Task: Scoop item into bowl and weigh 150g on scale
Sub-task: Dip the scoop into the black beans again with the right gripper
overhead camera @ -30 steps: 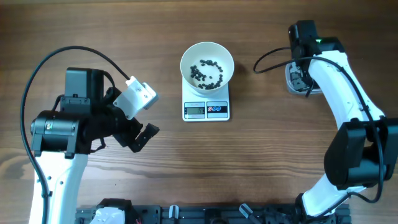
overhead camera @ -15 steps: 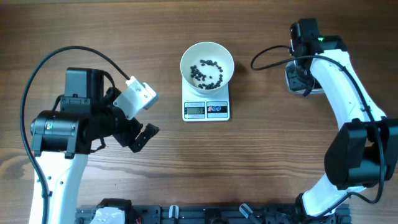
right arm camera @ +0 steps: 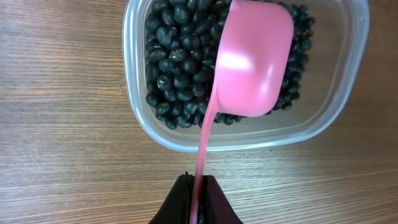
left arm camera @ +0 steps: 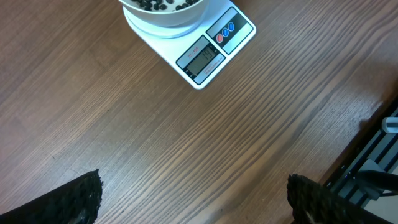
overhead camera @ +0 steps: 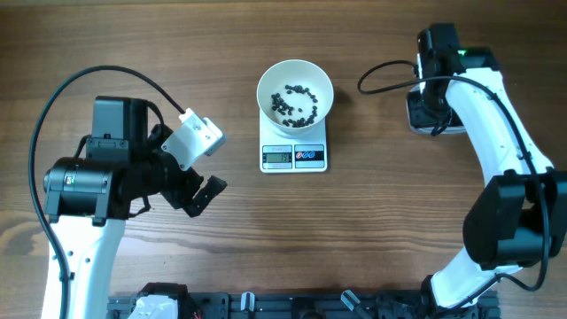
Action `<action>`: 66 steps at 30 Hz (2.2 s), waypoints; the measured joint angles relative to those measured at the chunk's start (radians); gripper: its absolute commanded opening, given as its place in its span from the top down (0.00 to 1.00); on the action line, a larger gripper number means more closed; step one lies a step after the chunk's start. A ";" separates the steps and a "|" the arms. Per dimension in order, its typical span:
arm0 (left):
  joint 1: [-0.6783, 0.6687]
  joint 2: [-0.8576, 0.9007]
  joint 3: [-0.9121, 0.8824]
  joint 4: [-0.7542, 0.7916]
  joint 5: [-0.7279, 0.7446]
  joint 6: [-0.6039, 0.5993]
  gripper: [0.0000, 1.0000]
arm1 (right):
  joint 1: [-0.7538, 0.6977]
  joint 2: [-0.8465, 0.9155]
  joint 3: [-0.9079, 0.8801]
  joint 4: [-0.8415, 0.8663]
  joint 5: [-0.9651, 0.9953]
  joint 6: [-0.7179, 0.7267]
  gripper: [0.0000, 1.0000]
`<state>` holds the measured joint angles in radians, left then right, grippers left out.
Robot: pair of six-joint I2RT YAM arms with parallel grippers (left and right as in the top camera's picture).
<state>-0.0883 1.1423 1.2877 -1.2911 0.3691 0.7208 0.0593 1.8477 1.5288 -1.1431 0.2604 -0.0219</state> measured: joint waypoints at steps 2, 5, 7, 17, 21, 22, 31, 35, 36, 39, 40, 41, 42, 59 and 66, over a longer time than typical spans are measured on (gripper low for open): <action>0.000 0.000 0.000 0.000 0.000 0.000 0.00 | -0.013 0.000 0.001 -0.007 -0.021 0.014 0.96; 0.000 0.000 0.000 0.000 0.000 0.000 0.00 | -0.043 0.000 0.004 -0.011 -0.064 0.029 0.96; 0.000 0.000 0.000 0.000 0.000 0.000 0.00 | -0.059 -0.002 0.006 -0.012 -0.084 0.042 0.96; 0.000 0.000 0.000 0.000 0.000 0.000 0.00 | -0.121 -0.016 0.006 -0.012 -0.175 0.090 0.96; 0.000 0.000 0.000 0.000 0.000 0.000 0.00 | -0.153 -0.019 0.006 -0.014 -0.233 0.106 0.96; 0.000 0.000 0.000 0.000 0.000 0.000 0.00 | -0.163 -0.019 0.006 -0.014 -0.251 0.108 0.96; 0.000 0.000 0.000 0.000 0.000 0.000 0.00 | -0.246 -0.019 0.006 0.008 -0.396 0.142 0.96; 0.000 0.000 0.000 0.000 0.000 0.000 0.00 | -0.262 -0.019 0.006 0.018 -0.421 0.167 0.96; 0.000 0.000 0.000 0.000 0.000 0.000 0.00 | -0.264 -0.019 0.006 0.018 -0.425 0.173 0.96; 0.000 0.000 0.000 0.000 0.000 0.000 0.00 | -0.270 -0.019 0.006 0.018 -0.435 0.194 0.96; 0.000 0.000 0.000 0.000 0.000 0.000 0.00 | -0.271 -0.019 0.006 0.018 -0.436 0.201 0.96; 0.000 0.000 0.000 0.000 0.000 0.000 0.00 | -0.272 -0.019 0.006 0.018 -0.437 0.206 0.96; 0.000 0.000 0.000 0.000 0.000 0.000 0.00 | -0.272 -0.019 0.005 0.018 -0.437 0.209 0.96; 0.000 0.000 0.000 0.000 0.000 0.000 0.00 | -0.279 -0.019 0.005 -0.040 -0.521 0.240 0.96; 0.000 0.000 0.000 0.000 0.000 0.000 0.00 | -0.288 -0.019 0.005 -0.024 -0.505 0.268 0.96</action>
<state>-0.0883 1.1423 1.2877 -1.2911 0.3691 0.7208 -0.2283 1.8286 1.5341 -1.1675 -0.2447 0.2459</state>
